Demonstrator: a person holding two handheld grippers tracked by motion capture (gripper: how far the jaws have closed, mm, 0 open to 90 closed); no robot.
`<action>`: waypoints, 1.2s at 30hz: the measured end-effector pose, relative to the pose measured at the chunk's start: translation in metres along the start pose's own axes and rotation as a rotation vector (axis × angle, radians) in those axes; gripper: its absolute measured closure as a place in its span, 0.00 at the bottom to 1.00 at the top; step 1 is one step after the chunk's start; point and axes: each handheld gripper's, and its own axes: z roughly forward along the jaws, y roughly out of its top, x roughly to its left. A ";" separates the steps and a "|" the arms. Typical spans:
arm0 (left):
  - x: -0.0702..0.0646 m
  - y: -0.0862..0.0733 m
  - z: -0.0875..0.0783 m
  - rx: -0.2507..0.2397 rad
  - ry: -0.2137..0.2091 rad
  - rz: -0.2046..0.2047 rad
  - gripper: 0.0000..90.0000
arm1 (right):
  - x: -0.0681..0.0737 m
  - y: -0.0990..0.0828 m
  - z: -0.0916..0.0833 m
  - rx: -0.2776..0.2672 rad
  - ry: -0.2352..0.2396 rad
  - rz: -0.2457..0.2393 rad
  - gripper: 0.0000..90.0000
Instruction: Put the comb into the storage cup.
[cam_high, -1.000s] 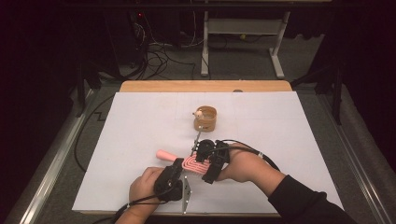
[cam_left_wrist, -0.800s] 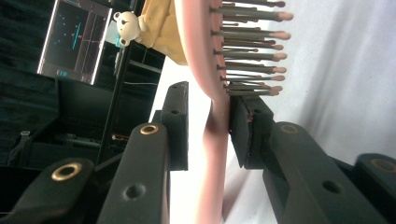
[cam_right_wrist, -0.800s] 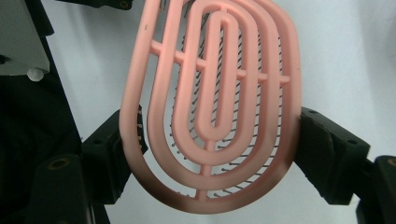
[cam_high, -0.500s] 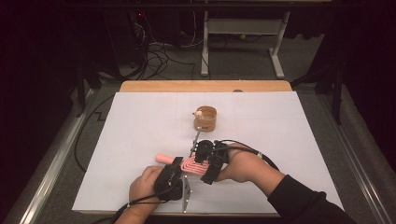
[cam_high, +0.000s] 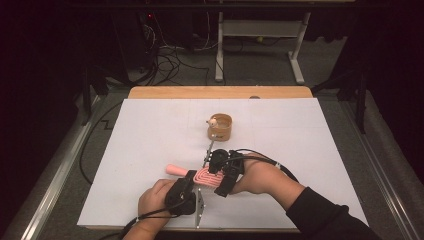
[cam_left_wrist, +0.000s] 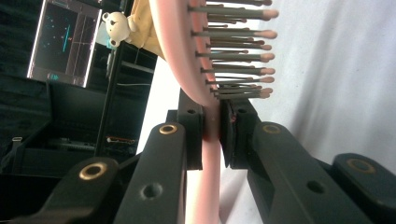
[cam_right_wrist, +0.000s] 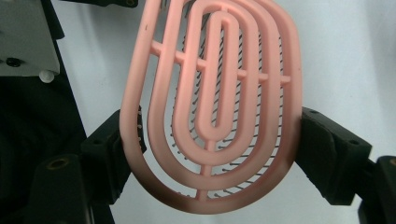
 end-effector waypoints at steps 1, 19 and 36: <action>0.000 0.000 0.000 0.000 -0.001 0.001 0.88 | 0.000 0.000 0.000 0.002 -0.003 -0.001 0.24; 0.000 -0.001 -0.001 -0.014 0.015 -0.003 0.88 | -0.005 -0.003 -0.002 0.013 0.014 0.030 0.11; 0.003 -0.005 -0.001 -0.016 0.023 -0.023 0.88 | -0.006 -0.010 -0.012 0.020 0.005 0.038 0.00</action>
